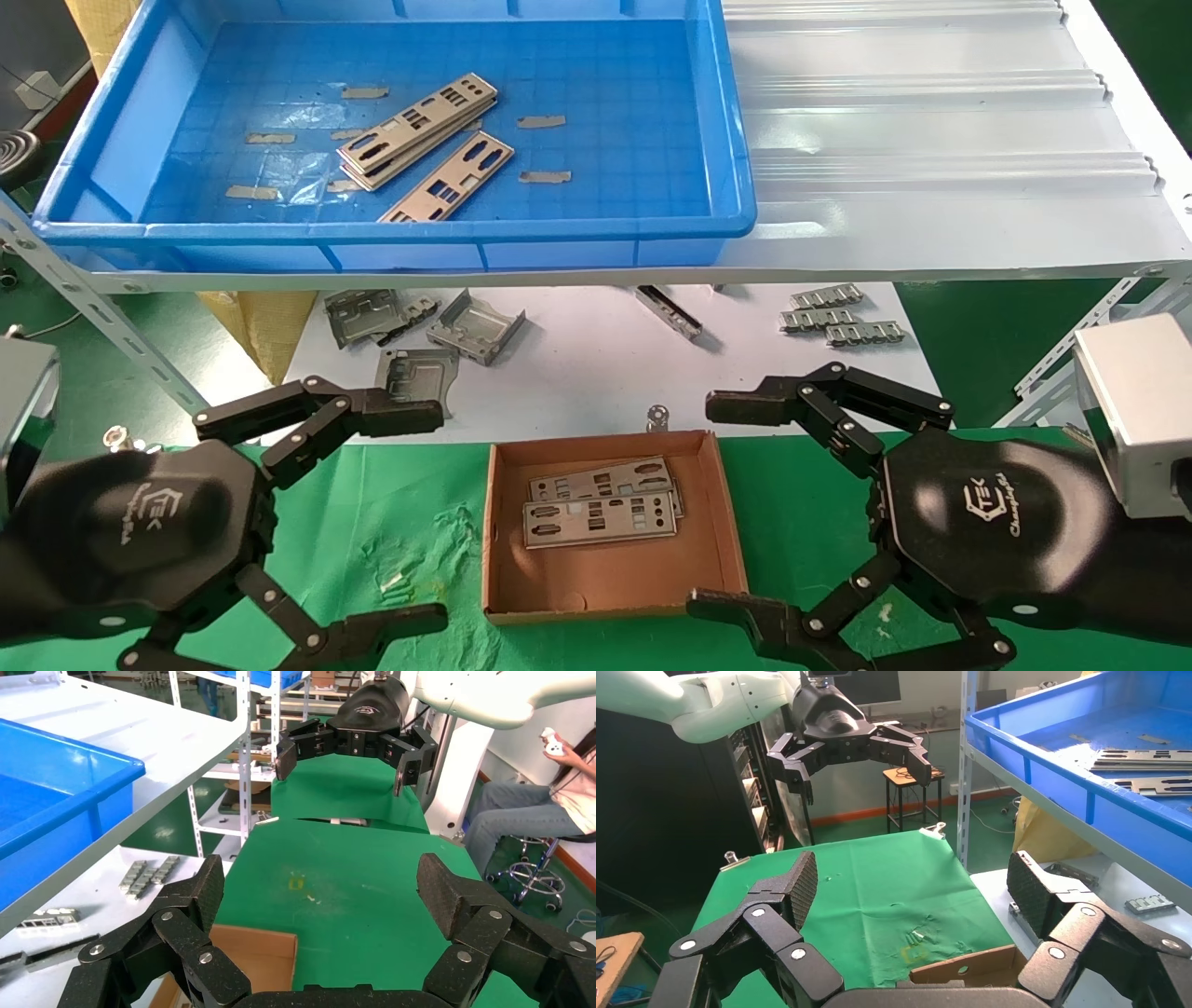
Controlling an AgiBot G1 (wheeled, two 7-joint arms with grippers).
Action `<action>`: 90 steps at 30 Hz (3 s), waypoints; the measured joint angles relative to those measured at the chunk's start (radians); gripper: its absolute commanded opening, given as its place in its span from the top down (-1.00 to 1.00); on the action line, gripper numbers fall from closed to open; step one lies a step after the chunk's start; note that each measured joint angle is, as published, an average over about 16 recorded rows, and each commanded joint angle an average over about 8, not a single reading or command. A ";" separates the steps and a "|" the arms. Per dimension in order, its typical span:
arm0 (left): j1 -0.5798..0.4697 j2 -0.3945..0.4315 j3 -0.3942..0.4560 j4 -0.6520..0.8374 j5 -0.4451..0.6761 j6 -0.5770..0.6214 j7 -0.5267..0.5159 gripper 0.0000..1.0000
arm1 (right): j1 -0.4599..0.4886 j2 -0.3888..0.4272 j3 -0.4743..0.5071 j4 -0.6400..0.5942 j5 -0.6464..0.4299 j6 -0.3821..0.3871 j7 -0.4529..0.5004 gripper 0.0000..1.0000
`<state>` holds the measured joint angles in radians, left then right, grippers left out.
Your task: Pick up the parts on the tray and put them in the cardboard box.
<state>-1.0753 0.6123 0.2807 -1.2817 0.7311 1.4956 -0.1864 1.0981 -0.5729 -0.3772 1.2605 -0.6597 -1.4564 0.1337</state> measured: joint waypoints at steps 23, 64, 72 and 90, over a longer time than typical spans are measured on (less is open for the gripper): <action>0.000 0.000 0.000 0.000 0.000 0.000 0.000 -1.00 | 0.000 0.000 0.000 0.000 0.000 0.000 0.000 -1.00; 0.000 0.000 0.000 0.000 0.000 0.000 0.000 -1.00 | 0.000 0.000 0.000 0.000 0.000 0.000 0.000 -1.00; 0.000 0.000 0.000 0.000 0.000 0.000 0.000 -1.00 | 0.000 0.000 0.000 0.000 0.000 0.000 0.000 -1.00; 0.000 0.000 0.000 0.000 0.000 0.000 0.000 -1.00 | 0.000 0.000 0.000 0.000 0.000 0.000 0.000 -1.00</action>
<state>-1.0753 0.6123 0.2807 -1.2817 0.7311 1.4956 -0.1864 1.0981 -0.5729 -0.3772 1.2605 -0.6597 -1.4564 0.1337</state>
